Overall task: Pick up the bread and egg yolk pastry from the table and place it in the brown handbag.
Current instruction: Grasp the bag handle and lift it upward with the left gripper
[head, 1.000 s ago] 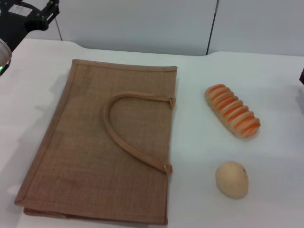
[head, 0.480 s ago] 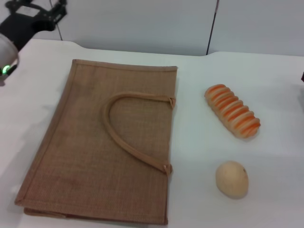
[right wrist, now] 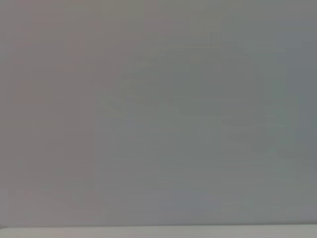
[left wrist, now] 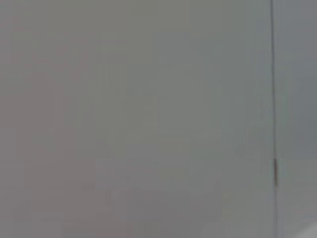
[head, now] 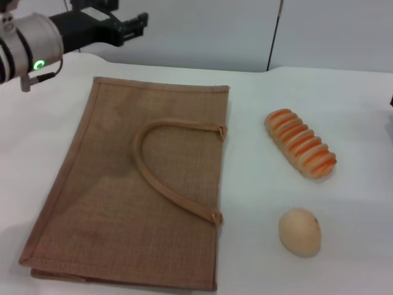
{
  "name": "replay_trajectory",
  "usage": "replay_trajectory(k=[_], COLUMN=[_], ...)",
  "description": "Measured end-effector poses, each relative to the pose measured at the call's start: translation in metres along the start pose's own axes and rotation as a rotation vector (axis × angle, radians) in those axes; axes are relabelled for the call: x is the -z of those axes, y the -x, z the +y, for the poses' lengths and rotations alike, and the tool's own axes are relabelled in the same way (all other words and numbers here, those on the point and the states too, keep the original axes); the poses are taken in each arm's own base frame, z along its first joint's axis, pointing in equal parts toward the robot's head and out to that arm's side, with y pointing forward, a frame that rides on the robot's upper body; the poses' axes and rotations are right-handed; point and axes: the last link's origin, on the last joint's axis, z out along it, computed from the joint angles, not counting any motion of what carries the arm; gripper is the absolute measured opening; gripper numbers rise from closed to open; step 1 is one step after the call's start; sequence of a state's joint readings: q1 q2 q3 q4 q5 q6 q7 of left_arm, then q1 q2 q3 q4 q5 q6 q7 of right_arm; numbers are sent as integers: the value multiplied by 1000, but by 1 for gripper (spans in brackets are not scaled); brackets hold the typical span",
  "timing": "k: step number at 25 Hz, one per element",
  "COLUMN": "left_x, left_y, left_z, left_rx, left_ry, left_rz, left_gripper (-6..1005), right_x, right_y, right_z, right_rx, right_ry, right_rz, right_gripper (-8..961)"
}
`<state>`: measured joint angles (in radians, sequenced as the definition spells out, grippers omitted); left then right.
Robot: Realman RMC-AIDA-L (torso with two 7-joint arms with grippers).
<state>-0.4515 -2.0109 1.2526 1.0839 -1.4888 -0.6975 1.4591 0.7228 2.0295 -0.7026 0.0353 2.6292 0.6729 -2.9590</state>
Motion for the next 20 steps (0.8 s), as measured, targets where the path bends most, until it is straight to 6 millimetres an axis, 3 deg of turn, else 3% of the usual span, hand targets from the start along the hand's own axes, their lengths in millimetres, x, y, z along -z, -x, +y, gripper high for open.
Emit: replay_trajectory(k=[5, 13, 20], left_x=[-2, 4, -1], left_y=[-5, -8, -9], left_z=[12, 2, 5], left_rx=[50, 78, 52], left_ry=[74, 71, 88], left_rz=[-111, -130, -162], left_gripper=[701, 701, 695], right_x=[0, 0, -1], right_y=[0, 1, 1], right_z=[0, 0, 0], right_rx=[0, 2, 3], right_ry=[-1, 1, 0], right_rz=[0, -2, 2], right_gripper=[757, 757, 757])
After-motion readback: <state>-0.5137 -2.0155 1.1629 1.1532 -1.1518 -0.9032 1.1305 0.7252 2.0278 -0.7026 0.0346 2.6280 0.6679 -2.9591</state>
